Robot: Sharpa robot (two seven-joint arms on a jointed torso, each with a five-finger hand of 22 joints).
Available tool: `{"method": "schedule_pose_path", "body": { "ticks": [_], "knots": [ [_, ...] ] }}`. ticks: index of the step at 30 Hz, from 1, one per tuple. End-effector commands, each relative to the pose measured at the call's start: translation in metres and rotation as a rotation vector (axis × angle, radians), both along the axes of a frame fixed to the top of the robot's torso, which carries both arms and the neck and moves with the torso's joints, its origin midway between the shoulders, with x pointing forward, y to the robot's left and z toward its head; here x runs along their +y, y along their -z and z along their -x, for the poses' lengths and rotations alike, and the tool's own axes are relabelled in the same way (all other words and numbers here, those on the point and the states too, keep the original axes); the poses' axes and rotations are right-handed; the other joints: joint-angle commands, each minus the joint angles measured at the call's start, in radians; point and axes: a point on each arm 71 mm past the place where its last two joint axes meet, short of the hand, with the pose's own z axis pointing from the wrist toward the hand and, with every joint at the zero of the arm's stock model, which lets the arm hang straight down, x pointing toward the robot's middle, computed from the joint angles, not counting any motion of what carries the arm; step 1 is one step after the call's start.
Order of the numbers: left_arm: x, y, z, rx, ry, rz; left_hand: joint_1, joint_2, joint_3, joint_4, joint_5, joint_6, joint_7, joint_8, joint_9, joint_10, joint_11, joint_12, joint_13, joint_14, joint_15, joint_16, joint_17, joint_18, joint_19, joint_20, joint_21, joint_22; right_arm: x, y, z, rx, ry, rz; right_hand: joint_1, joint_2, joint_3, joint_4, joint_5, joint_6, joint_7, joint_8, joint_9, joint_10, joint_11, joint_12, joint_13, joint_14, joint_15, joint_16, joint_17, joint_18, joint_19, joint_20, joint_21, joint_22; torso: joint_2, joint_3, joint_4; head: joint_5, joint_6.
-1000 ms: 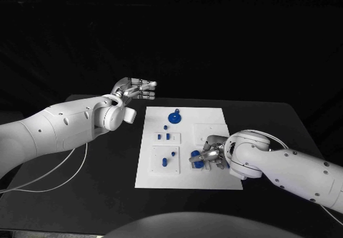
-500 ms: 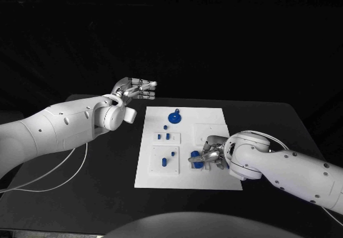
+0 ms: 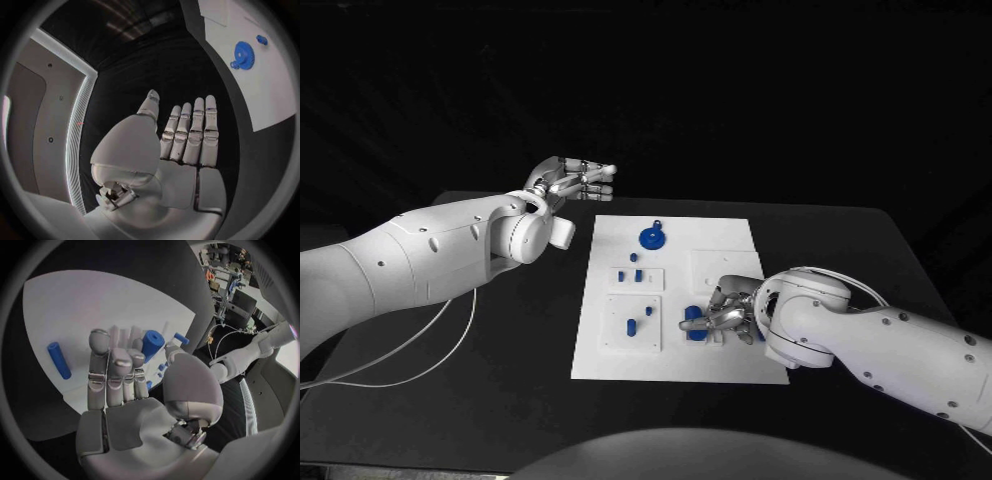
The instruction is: Assemble the parts on the task board
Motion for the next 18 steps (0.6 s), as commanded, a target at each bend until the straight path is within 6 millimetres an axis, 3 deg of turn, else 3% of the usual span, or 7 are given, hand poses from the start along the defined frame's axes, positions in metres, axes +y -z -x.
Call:
{"method": "schedule_pose_path", "body": {
  "ticks": [1,11,18],
  "knots": [
    [-0.0014,-0.0003,0.0004,-0.005,0.006,0.005,-0.009,-0.003,0.0,0.006,0.001,-0.002,0.006,0.0,0.0,-0.008,-0.002,-0.002,-0.001,-0.007,0.001,-0.003,0.001,0.02,-0.003,0.005,0.005,-0.001,-0.0028,-0.0006,0.001,-0.003,0.015,0.01,-0.01,0.002,-0.01,0.001,-0.001,0.007,0.001,-0.004,-0.002,0.0,0.005,-0.005,0.001,0.001,0.0,-0.004,0.002,-0.002,0.044,-0.002,0.006,0.001,0.0,0.0001,0.0003,0.0,0.0],
    [-0.0005,-0.0003,0.0004,-0.003,0.004,0.003,-0.009,-0.003,0.0,0.006,0.001,-0.002,0.006,0.0,0.0,-0.008,-0.002,-0.002,-0.001,-0.007,0.001,-0.003,0.001,0.02,-0.003,0.005,0.005,-0.001,-0.0083,-0.0051,0.0017,-0.027,0.013,0.007,-0.017,0.01,-0.06,0.002,-0.001,0.008,0.001,-0.003,-0.002,0.003,0.004,-0.004,0.004,0.002,0.0,-0.004,0.005,-0.001,0.045,-0.002,0.011,0.003,0.0,-0.0002,0.0002,0.0,0.0],
    [0.0001,-0.0002,0.0005,-0.002,0.004,0.003,-0.009,-0.003,0.0,0.006,0.001,-0.002,0.006,0.0,0.0,-0.008,-0.002,-0.002,-0.001,-0.007,0.001,-0.003,0.001,0.02,-0.003,0.005,0.005,-0.001,-0.012,-0.0085,0.0019,-0.026,0.002,-0.005,0.007,0.014,-0.062,0.001,0.0,0.009,0.001,-0.003,-0.001,0.003,0.005,-0.004,0.005,0.002,0.001,-0.004,0.005,-0.001,0.044,-0.001,0.01,0.002,0.0,0.0003,0.0007,-0.003,0.005]
  ]
}}
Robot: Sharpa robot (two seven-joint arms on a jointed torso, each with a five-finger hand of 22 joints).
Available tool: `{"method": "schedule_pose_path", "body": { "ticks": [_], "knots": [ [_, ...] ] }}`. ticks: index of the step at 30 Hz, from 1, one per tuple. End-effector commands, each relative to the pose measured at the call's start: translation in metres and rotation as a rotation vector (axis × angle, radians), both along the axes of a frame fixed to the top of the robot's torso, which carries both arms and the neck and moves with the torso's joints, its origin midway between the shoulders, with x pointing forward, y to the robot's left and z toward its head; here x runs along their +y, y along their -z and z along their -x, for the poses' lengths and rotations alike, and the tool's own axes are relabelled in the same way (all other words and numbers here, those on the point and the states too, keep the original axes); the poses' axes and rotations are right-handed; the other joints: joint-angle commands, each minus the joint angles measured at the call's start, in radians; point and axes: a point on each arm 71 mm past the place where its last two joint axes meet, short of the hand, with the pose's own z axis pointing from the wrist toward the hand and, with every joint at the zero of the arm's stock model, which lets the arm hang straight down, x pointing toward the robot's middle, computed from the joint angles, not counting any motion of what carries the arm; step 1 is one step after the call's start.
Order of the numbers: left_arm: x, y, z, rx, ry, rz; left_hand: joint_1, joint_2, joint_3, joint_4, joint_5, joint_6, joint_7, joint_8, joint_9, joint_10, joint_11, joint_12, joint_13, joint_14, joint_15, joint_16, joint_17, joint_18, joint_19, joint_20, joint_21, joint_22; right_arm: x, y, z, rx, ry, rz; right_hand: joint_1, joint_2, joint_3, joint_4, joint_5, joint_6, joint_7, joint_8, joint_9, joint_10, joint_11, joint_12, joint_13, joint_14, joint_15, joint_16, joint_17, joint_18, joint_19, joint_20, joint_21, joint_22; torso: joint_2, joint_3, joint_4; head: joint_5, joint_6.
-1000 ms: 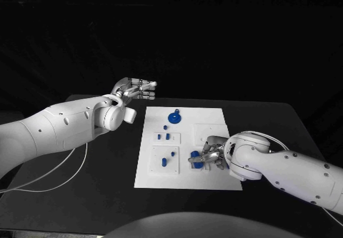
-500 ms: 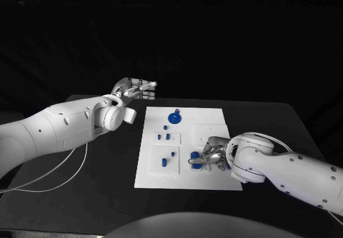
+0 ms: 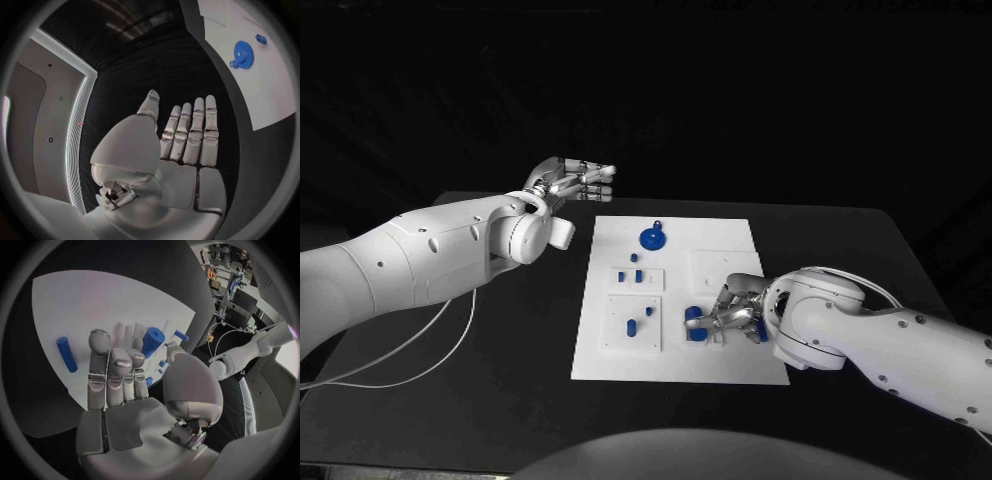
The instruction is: Assemble the parts on the task board
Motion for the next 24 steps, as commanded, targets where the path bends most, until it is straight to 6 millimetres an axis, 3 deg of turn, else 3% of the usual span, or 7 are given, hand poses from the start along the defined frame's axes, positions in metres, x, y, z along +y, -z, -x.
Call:
{"method": "schedule_pose_path", "body": {
  "ticks": [1,16,19,24],
  "knots": [
    [-0.001,0.0,0.0,-0.003,0.007,0.004,-0.009,-0.003,0.0,0.006,0.001,-0.002,0.006,0.0,0.0,-0.008,-0.002,-0.002,-0.001,-0.007,0.001,-0.003,0.001,0.02,-0.003,0.005,0.005,-0.002,-0.001,-0.002,0.001,0.001,-0.016,-0.007,0.022,0.008,-0.005,-0.001,0.001,0.009,0.001,-0.004,0.001,0.002,0.005,-0.004,0.0,0.003,0.001,-0.004,0.0,-0.001,0.044,0.0,0.002,0.0,0.0,0.0002,0.0003,-0.004,0.004],
    [0.0,0.0,0.0,0.004,0.002,0.0,-0.008,-0.003,0.003,0.009,0.001,-0.003,0.006,0.001,0.0,-0.008,-0.002,-0.002,-0.001,-0.008,0.002,-0.003,0.001,0.021,-0.003,0.005,0.004,-0.001,-0.007,-0.005,0.004,0.059,-0.056,-0.042,0.047,0.012,-0.021,-0.002,0.002,0.009,0.002,-0.004,0.006,0.0,0.006,0.0,-0.001,0.002,0.003,-0.004,-0.004,0.002,0.044,0.002,0.005,0.001,0.001,0.0001,0.0,-0.005,0.004],
    [0.0,0.0,0.0,0.003,0.002,0.0,-0.012,-0.004,0.001,0.011,0.0,-0.034,0.01,-0.002,-0.002,-0.009,-0.001,-0.002,-0.001,-0.009,0.002,-0.003,0.001,0.021,-0.004,0.006,0.004,-0.002,-0.008,-0.004,0.005,0.073,-0.063,-0.044,0.061,0.013,-0.021,-0.003,0.003,0.007,0.003,-0.004,0.007,-0.003,0.007,-0.003,-0.003,0.001,0.003,-0.006,-0.006,0.002,0.043,0.003,0.001,-0.001,0.0,-0.0003,0.0008,-0.01,0.009],
    [0.0,0.001,0.0,0.004,0.003,0.0,-0.012,-0.004,0.001,0.013,-0.001,-0.038,0.01,-0.002,-0.002,-0.01,-0.001,-0.002,-0.001,-0.011,0.003,-0.003,0.001,0.021,-0.005,0.006,0.003,-0.002,-0.011,-0.002,0.005,0.083,-0.064,-0.038,0.08,0.02,-0.017,-0.006,0.004,0.009,0.003,-0.003,0.009,-0.002,0.007,-0.001,-0.003,0.001,0.004,-0.004,-0.005,0.003,0.043,0.003,0.0,-0.001,0.0,-0.0013,0.0017,-0.009,0.007]
  ]
}}
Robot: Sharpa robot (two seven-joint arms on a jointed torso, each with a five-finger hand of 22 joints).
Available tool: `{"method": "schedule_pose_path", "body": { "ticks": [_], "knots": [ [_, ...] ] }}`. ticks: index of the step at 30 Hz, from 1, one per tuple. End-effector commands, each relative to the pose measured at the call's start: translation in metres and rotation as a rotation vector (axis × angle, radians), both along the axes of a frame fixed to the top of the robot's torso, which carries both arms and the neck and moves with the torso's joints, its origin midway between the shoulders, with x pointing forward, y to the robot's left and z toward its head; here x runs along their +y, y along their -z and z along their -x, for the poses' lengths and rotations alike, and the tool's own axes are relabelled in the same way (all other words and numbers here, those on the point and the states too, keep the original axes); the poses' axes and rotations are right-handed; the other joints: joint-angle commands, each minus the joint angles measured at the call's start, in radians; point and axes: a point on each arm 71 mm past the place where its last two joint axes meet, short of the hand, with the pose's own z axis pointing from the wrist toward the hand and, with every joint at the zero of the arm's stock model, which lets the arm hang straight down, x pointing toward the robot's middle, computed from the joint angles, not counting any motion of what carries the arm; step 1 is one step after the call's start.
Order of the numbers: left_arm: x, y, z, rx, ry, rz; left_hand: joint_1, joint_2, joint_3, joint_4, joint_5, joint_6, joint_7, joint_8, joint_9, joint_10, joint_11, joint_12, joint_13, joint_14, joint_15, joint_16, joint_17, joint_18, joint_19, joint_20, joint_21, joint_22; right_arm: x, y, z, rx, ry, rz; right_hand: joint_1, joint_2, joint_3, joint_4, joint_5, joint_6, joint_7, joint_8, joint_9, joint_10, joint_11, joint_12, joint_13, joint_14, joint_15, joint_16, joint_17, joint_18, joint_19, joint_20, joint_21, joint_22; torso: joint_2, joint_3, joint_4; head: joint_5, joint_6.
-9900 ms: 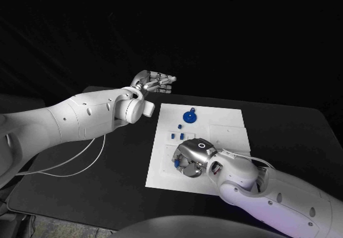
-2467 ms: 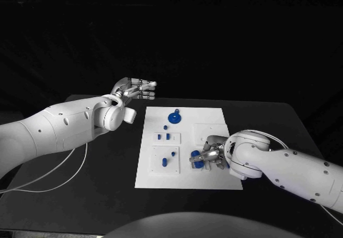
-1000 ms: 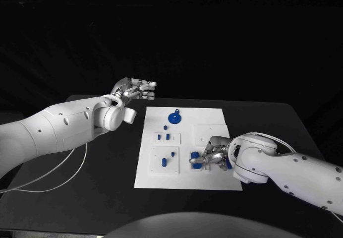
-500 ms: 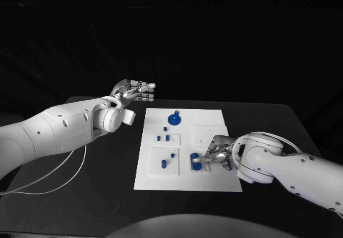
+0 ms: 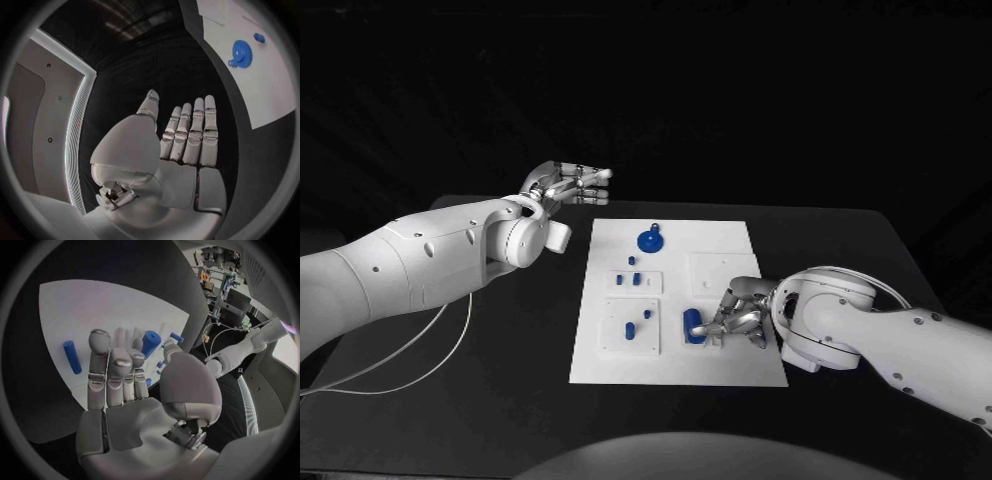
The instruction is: Assemble the parts on the task board
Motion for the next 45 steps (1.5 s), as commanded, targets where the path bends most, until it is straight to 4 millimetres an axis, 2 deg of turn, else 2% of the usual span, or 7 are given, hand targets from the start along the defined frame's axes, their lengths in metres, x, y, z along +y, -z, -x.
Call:
{"method": "schedule_pose_path", "body": {
  "ticks": [1,7,13,21,37,42,45],
  "knots": [
    [-0.001,0.0,0.0,-0.003,0.007,0.004,-0.008,0.0,0.002,0.007,-0.001,-0.009,0.0,-0.002,-0.001,-0.007,0.002,-0.002,-0.001,-0.007,-0.001,-0.003,0.001,0.005,-0.001,0.002,0.003,-0.001,-0.001,0.002,0.002,0.033,-0.035,-0.002,0.016,0.004,0.002,-0.005,0.004,0.007,0.0,-0.003,0.002,-0.002,0.007,0.0,-0.001,0.002,0.004,-0.004,-0.001,0.003,0.043,0.004,0.001,0.0,0.0,-0.0012,0.0006,0.001,-0.001],
    [-0.001,0.0,0.0,-0.002,0.007,0.003,-0.008,0.0,0.002,0.009,0.0,-0.006,-0.001,-0.001,-0.001,-0.007,0.002,-0.002,-0.001,-0.008,-0.001,-0.003,0.001,0.005,-0.001,0.003,0.003,-0.001,-0.002,0.005,0.001,0.033,-0.029,0.003,0.039,0.025,0.027,-0.016,0.007,0.011,-0.001,-0.003,0.009,-0.001,0.007,0.003,0.0,0.002,0.004,-0.002,-0.001,0.003,0.043,0.004,0.002,0.002,0.0,-0.0008,-0.0007,0.004,0.0],
    [-0.001,0.001,0.0,0.0,0.007,0.004,-0.008,0.0,0.002,0.009,0.0,-0.006,-0.001,-0.001,-0.001,-0.007,0.002,-0.002,-0.001,-0.008,-0.001,-0.003,0.001,0.005,-0.001,0.003,0.003,-0.001,-0.001,0.006,-0.001,0.017,-0.007,0.005,0.015,0.069,0.037,-0.058,0.007,0.011,-0.002,-0.004,0.023,0.001,0.006,0.01,-0.001,0.001,0.003,0.001,-0.002,0.003,0.044,0.004,0.005,0.003,0.0,0.0,0.0001,0.005,-0.002],
    [-0.001,0.001,0.0,0.001,0.008,0.003,-0.008,0.001,0.002,0.011,-0.001,-0.005,-0.001,-0.001,-0.001,-0.007,0.003,-0.002,-0.001,-0.009,0.0,-0.003,0.001,0.006,-0.001,0.003,0.003,-0.001,0.003,0.01,-0.002,0.021,0.004,0.006,-0.01,0.096,0.037,-0.082,0.01,0.011,-0.004,-0.003,0.025,0.002,0.005,0.013,-0.001,0.001,0.003,0.004,-0.004,0.003,0.044,0.003,0.005,0.002,0.0,-0.0005,-0.0007,0.003,-0.008],
    [-0.001,0.001,0.001,0.005,0.008,0.002,-0.006,0.001,0.003,0.011,-0.001,-0.001,-0.001,-0.001,0.0,-0.007,0.003,-0.002,-0.001,-0.009,0.0,-0.003,0.001,0.006,-0.002,0.003,0.003,-0.001,0.002,0.019,0.001,0.085,-0.013,0.035,-0.003,0.112,0.048,-0.136,0.012,0.008,-0.002,-0.004,0.022,-0.002,0.006,0.011,-0.005,0.0,0.004,0.003,-0.008,0.002,0.043,0.005,0.002,0.002,0.0,-0.001,-0.0006,0.003,-0.015],
    [-0.001,0.001,0.001,0.006,0.008,0.001,-0.006,0.001,0.003,0.011,-0.001,-0.001,-0.001,-0.001,0.0,-0.007,0.003,-0.002,-0.001,-0.009,0.0,-0.003,0.001,0.006,-0.002,0.003,0.003,-0.001,0.002,0.021,0.001,0.089,-0.013,0.036,-0.002,0.087,0.106,-0.124,0.005,0.01,-0.002,-0.004,0.02,-0.002,0.006,0.011,-0.006,-0.001,0.004,0.002,-0.009,0.002,0.043,0.004,0.003,0.005,0.0,-0.0006,0.0002,0.004,-0.015],
    [0.0,0.001,0.001,0.006,0.007,0.0,-0.006,0.001,0.003,0.011,-0.001,-0.001,-0.001,-0.001,0.0,-0.007,0.003,-0.002,-0.001,-0.009,0.0,-0.003,0.001,0.006,-0.002,0.003,0.003,-0.001,0.002,0.021,0.001,0.083,-0.01,0.037,0.0,0.086,0.111,-0.123,0.007,0.012,-0.003,-0.004,0.021,-0.001,0.005,0.013,-0.005,0.0,0.004,0.003,-0.009,0.002,0.043,0.004,0.002,0.005,-0.001,-0.0006,0.0004,0.003,-0.015]
  ]
}}
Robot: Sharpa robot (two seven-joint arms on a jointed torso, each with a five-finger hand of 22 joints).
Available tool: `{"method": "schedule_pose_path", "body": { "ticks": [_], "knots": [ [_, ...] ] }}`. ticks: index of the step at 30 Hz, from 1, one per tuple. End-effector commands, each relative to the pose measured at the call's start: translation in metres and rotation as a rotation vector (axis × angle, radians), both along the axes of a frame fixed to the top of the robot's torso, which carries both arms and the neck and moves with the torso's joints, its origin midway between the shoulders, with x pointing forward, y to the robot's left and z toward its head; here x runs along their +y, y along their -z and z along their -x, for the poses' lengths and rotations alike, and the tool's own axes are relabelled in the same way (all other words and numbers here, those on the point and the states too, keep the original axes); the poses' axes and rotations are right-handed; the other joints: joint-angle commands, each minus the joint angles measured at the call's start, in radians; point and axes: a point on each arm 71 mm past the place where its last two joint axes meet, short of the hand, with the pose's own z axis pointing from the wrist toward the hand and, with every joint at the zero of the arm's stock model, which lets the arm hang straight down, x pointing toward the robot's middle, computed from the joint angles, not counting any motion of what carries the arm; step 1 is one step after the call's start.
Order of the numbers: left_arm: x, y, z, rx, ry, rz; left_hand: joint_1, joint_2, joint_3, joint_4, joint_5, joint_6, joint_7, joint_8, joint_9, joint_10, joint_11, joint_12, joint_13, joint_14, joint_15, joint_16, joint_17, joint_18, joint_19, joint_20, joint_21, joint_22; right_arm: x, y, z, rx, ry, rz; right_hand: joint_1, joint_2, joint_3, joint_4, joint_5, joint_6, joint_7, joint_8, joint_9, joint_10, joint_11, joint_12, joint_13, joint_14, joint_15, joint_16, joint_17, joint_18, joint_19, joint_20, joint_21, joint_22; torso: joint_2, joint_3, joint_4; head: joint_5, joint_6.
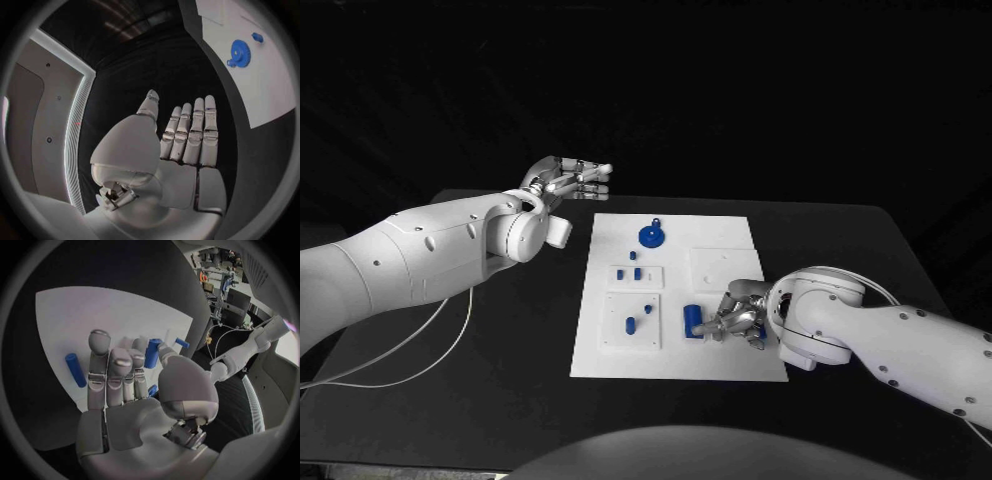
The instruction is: Assemble the parts on the task board
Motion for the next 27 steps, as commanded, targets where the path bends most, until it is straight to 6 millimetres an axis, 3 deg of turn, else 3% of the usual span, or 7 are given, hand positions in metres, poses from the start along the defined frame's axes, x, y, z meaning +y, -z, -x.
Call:
{"method": "schedule_pose_path", "body": {
  "ticks": [1,6,11,15,27],
  "knots": [
    [-0.001,0.0,0.001,-0.002,0.009,0.003,-0.006,0.001,0.002,0.005,-0.001,-0.002,-0.002,-0.001,-0.001,-0.007,0.003,-0.002,-0.001,-0.009,0.0,-0.003,0.001,0.006,-0.002,0.003,0.003,-0.001,0.0,0.004,0.002,0.017,-0.013,0.016,0.002,-0.008,0.006,0.0,-0.005,0.009,0.0,-0.004,0.0,-0.001,0.005,0.005,0.0,0.002,0.002,0.003,-0.001,0.002,0.043,0.004,-0.001,0.001,0.0,0.0,0.0001,0.001,0.0],
    [-0.001,0.0,0.0,-0.002,0.009,0.003,-0.006,0.001,0.002,0.005,-0.001,-0.002,-0.002,-0.001,-0.001,-0.007,0.003,-0.002,-0.001,-0.009,0.0,-0.003,0.001,0.006,-0.002,0.003,0.003,-0.001,0.0,0.002,0.001,-0.004,0.003,0.0,-0.008,-0.022,0.012,0.024,-0.002,0.012,-0.001,-0.004,0.001,0.002,0.004,0.009,0.002,0.002,0.002,0.005,0.0,0.002,0.044,0.003,0.002,0.002,0.0,0.0002,-0.001,0.0,0.001],
    [-0.001,0.0,0.001,-0.002,0.008,0.002,-0.005,0.0,0.002,0.006,-0.001,-0.007,-0.001,-0.002,-0.001,-0.008,0.003,-0.002,-0.001,-0.009,0.0,-0.003,0.001,0.006,-0.002,0.003,0.003,-0.001,-0.002,-0.003,0.0,-0.025,0.019,-0.024,-0.002,-0.034,-0.015,0.068,0.002,0.013,-0.002,-0.004,0.015,0.007,0.003,0.024,0.014,0.002,0.0,0.015,0.006,0.002,0.045,0.002,0.015,0.006,0.001,0.0012,-0.0013,0.0,0.0],
    [0.0,0.0,0.001,-0.003,0.006,0.001,-0.005,0.0,0.002,0.006,-0.001,-0.007,-0.001,-0.002,-0.001,-0.008,0.003,-0.002,-0.001,-0.009,0.0,-0.003,0.001,0.006,-0.002,0.003,0.003,-0.001,-0.005,-0.016,-0.006,-0.044,0.045,-0.057,0.0,-0.037,-0.047,0.081,0.01,0.012,-0.002,-0.004,0.019,0.008,0.003,0.029,0.017,0.002,0.0,0.02,0.007,0.002,0.045,0.002,0.022,0.007,0.0,0.0011,-0.0017,-0.002,0.003],
    [-0.001,0.0,0.0,-0.003,0.004,0.0,-0.007,-0.001,0.002,0.007,-0.001,-0.011,0.0,-0.002,-0.001,-0.008,0.003,-0.002,-0.001,-0.01,0.0,-0.003,0.001,0.006,-0.002,0.003,0.003,-0.001,-0.04,-0.053,-0.035,-0.065,0.167,-0.141,0.007,-0.03,-0.071,0.075,0.024,0.011,-0.002,-0.004,0.022,0.01,0.003,0.035,0.022,0.003,0.0,0.026,0.01,0.003,0.046,0.002,0.034,0.013,-0.001,0.0006,-0.0017,-0.015,0.006]
  ]
}}
